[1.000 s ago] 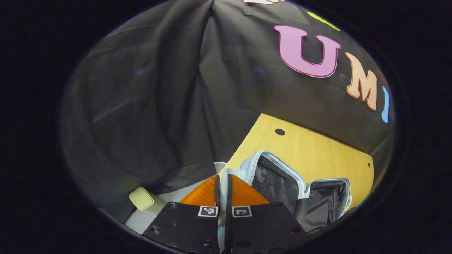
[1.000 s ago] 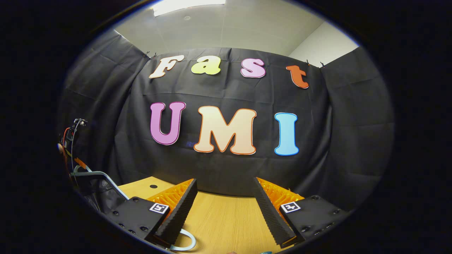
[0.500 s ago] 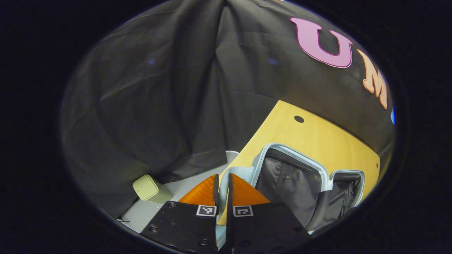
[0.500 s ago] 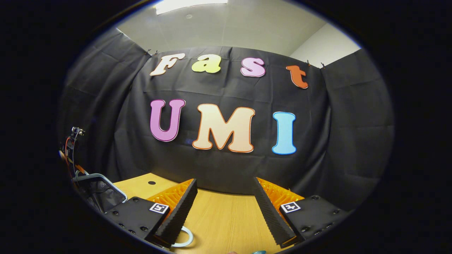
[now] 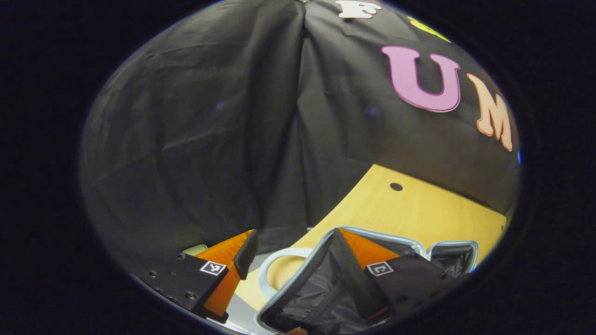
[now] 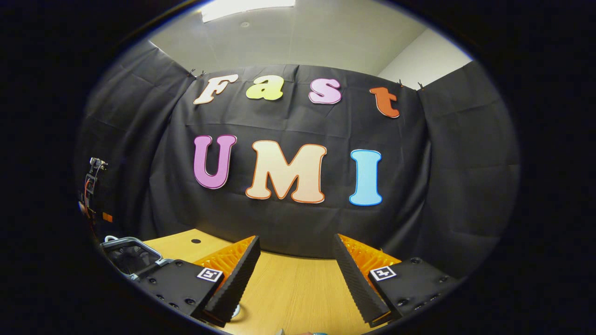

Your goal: First open the suitcase, pack the skin care products into it, and then close the suitcase.

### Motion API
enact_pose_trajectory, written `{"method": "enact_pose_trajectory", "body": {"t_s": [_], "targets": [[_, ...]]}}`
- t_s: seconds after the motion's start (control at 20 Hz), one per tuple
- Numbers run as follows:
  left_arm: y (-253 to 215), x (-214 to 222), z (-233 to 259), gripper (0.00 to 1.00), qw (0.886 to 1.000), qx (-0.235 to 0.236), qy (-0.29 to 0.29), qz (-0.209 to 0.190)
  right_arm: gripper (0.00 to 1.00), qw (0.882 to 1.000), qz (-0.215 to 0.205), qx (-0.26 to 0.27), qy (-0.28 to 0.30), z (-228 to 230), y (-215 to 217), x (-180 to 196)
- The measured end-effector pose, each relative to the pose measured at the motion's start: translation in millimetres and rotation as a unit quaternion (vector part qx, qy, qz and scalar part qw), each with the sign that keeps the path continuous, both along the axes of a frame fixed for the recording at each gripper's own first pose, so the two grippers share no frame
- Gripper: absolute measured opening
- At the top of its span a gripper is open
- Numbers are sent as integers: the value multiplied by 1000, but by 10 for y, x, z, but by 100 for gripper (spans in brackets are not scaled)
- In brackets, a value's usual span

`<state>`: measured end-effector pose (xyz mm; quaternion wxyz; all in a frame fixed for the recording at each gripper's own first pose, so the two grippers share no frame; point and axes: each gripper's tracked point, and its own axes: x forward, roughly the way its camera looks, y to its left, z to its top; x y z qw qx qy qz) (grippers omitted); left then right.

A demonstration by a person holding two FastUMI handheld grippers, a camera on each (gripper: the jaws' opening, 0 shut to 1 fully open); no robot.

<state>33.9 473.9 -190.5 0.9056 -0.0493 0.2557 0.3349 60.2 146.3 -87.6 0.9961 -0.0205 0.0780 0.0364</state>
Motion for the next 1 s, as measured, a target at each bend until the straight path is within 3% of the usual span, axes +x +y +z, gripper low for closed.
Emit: {"method": "enact_pose_trajectory", "body": {"t_s": [0.25,0.4,1.0], "targets": [[-886,293,565,95,996,13,-62,-59,98,1000,-3,10,1,15,-241,46],[-1477,510,744,94,990,20,-78,-115,98,1000,1,12,-2,35,-355,24],[-3292,762,938,92,963,-19,-121,-239,98,1000,-13,15,-6,73,-915,-204]]}}
